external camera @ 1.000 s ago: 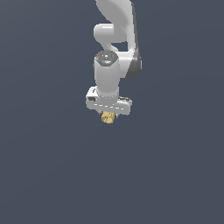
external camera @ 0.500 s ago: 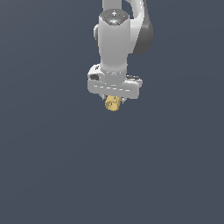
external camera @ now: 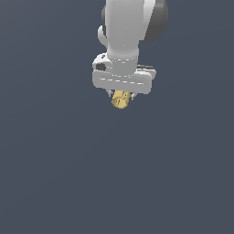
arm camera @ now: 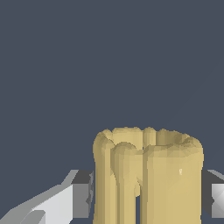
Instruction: Pick up the object and move it to a goal position.
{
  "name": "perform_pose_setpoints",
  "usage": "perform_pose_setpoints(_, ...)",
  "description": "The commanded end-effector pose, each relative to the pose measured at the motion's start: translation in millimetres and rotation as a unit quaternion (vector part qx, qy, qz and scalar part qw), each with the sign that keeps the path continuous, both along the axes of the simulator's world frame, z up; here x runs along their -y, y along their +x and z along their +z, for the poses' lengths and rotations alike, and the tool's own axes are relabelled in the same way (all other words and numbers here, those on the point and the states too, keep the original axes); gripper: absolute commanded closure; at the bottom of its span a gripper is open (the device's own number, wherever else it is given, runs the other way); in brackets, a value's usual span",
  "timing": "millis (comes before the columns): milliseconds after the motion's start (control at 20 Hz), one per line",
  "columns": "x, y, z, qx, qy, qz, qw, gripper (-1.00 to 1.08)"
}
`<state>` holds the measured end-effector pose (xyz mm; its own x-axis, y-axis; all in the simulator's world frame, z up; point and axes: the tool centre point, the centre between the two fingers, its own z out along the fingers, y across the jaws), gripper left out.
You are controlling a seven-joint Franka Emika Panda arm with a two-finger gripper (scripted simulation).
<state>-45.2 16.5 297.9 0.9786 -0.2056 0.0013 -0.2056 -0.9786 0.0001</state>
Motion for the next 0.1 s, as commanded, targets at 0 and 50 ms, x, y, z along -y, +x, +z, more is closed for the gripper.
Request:
perform_pose_setpoints(0, -0.8, 0.0, 3.6, -0.001, 0.0, 0.0, 1.0, 1.08)
perform_pose_setpoints(50, -0.9, 0.1, 3.8, -0.001, 0.0, 0.0, 1.0, 1.08)
